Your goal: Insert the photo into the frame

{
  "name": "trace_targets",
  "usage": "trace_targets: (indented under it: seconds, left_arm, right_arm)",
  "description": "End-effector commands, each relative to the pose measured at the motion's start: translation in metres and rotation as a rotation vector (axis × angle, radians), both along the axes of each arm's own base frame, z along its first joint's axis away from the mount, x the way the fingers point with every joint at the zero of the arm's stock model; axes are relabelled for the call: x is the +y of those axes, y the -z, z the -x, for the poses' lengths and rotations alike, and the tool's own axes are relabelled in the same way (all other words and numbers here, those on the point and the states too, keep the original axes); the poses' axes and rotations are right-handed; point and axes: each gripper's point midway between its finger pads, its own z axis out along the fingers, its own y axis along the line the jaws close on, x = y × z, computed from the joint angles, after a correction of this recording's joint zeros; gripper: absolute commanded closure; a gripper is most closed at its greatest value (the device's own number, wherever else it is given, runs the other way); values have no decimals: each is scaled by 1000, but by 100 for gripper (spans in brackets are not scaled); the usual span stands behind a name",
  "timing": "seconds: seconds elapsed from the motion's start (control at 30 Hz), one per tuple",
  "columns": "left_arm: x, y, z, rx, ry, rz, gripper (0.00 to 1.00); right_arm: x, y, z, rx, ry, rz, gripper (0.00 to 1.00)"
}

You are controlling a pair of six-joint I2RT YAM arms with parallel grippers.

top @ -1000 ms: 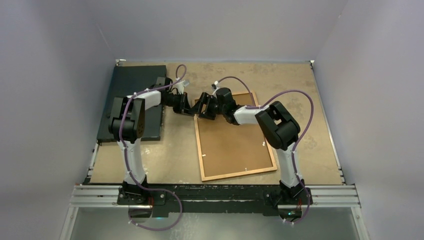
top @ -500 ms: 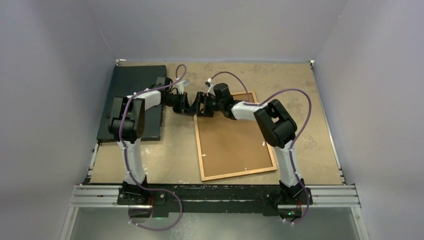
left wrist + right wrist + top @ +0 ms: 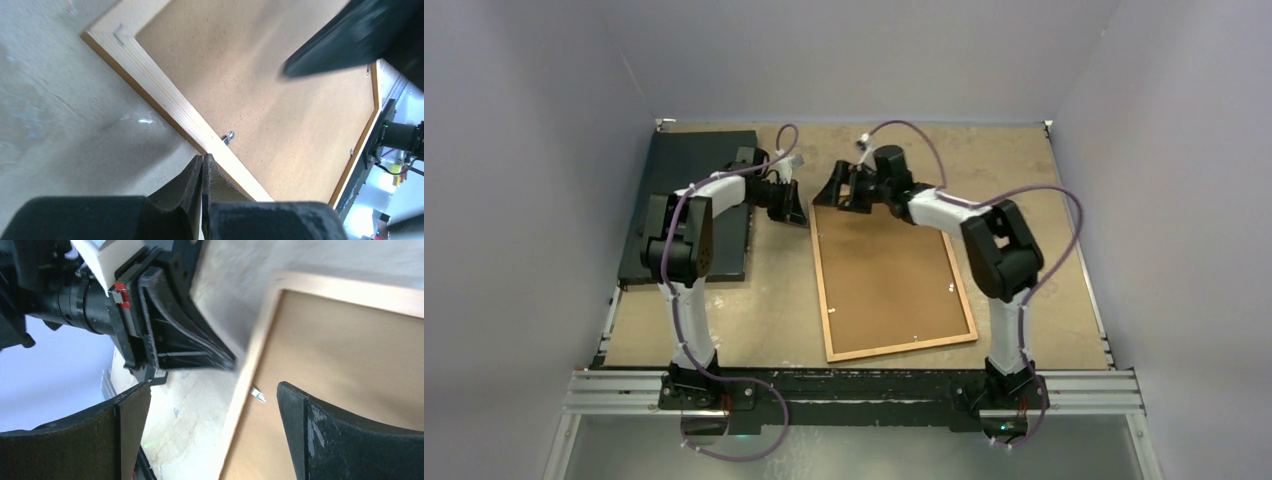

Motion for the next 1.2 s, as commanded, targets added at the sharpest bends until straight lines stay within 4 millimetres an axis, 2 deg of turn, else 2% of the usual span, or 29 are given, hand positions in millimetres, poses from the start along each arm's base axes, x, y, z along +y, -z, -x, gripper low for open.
trace_targets:
  seconds: [0.0, 0.07, 0.17, 0.27, 0.33, 0.43, 0.53, 0.67, 0.83, 0.9, 1.0, 1.17]
  left_arm:
    - [8, -41, -45, -192, 12, -43, 97]
    - [5, -51, -67, -246, 15, -43, 89]
    - [-3, -63, -100, -320, 26, -20, 76]
    - [-14, -62, -127, -360, 28, -20, 71]
    - [-20, -59, -141, -378, 23, -21, 69]
    - [-29, -45, -147, -365, 47, -16, 67]
    - [-38, -34, -143, -341, 84, -9, 67]
    - [-43, -25, -131, -323, 123, -7, 68]
    - [-42, -19, -122, -315, 141, -14, 69]
    - [-41, -16, -120, -312, 147, -17, 70]
    - [-40, -9, -116, -303, 155, -24, 72]
    - [-33, 4, -107, -287, 172, -62, 78]
  right_arm:
    - [-97, -60, -46, -99, 312, 24, 1]
    - [-136, -51, -45, -60, 440, 97, 1]
    - [-185, -36, -31, 6, 602, 184, 1]
    - [-216, -19, 0, 112, 688, 236, 1]
    - [-232, -19, 25, 157, 728, 265, 1]
    - [-256, -9, 57, 229, 790, 345, 1]
    - [-285, 4, 76, 308, 847, 416, 1]
    - [-294, 17, 102, 376, 874, 402, 1]
    - [-299, 43, 155, 565, 845, 491, 1]
    - [-301, 51, 170, 618, 827, 532, 1]
    - [-300, 54, 176, 633, 831, 518, 1]
    - [-302, 51, 158, 580, 861, 505, 1]
